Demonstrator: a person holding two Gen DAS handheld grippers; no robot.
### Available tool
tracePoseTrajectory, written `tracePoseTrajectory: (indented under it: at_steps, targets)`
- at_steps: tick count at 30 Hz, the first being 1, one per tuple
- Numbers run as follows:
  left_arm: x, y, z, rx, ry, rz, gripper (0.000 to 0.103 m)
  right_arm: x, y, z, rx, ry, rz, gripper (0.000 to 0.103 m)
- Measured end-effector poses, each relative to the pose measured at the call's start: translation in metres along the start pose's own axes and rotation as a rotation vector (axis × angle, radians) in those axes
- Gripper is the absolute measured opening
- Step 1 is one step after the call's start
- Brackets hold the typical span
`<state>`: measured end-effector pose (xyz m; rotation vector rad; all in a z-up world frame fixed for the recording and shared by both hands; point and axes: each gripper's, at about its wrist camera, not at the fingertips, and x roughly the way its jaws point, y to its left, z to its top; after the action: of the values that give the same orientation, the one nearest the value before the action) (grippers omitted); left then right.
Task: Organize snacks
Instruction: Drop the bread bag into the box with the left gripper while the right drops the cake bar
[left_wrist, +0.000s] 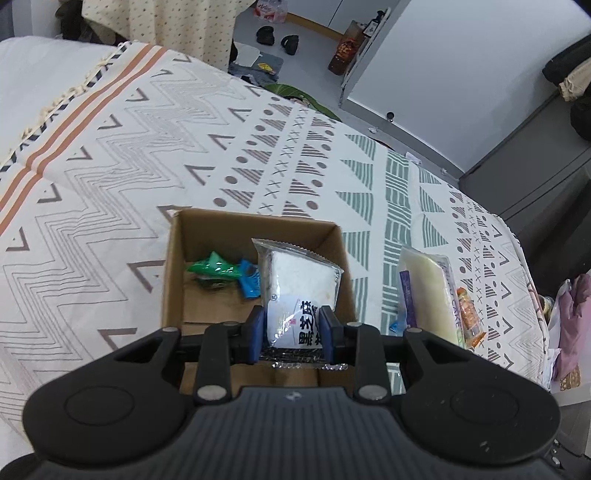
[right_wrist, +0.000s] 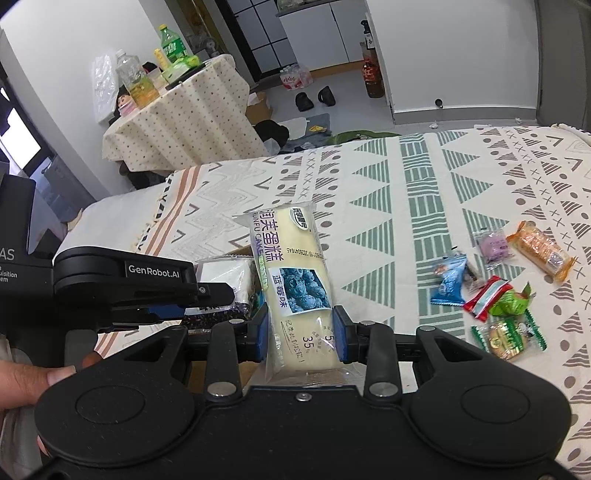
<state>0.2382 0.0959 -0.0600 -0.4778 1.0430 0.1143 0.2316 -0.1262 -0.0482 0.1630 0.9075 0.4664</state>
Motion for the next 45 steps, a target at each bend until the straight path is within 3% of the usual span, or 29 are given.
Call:
tracePoseTrajectory:
  at_steps: [7,11,15,22,31,36,40,45]
  targets:
    - [0.017,0.026,0.000,-0.027,0.060,0.026,0.033,0.007,0.021,-0.004,-0.028,0.012,-0.021,0.033]
    - [0.037,0.041,0.001,-0.030,0.169,0.051,0.038,0.010,0.025,-0.006,-0.025,0.015,-0.030,0.033]
    - [0.037,0.055,0.001,-0.053,0.162,0.068,0.048,0.012,0.029,-0.009,-0.023,0.022,-0.037,0.033]
    - [0.033,0.058,0.002,-0.046,0.165,0.043,0.048,0.013,0.035,-0.011,-0.028,0.029,-0.037,0.033]
    - [0.023,0.066,0.012,-0.024,0.132,0.083,0.049,0.016,0.040,-0.009,-0.027,0.036,-0.015,0.033]
    - [0.015,0.074,0.015,-0.044,0.115,0.107,0.049,0.020,0.048,-0.006,-0.030,0.040,0.042,0.036]
    - [0.005,0.072,0.015,-0.029,0.100,0.113,0.059,0.020,0.053,-0.006,-0.032,0.044,0.079,0.039]
    - [-0.004,0.063,0.016,-0.013,0.081,0.116,0.067,0.016,0.043,-0.006,-0.008,0.048,0.065,0.041]
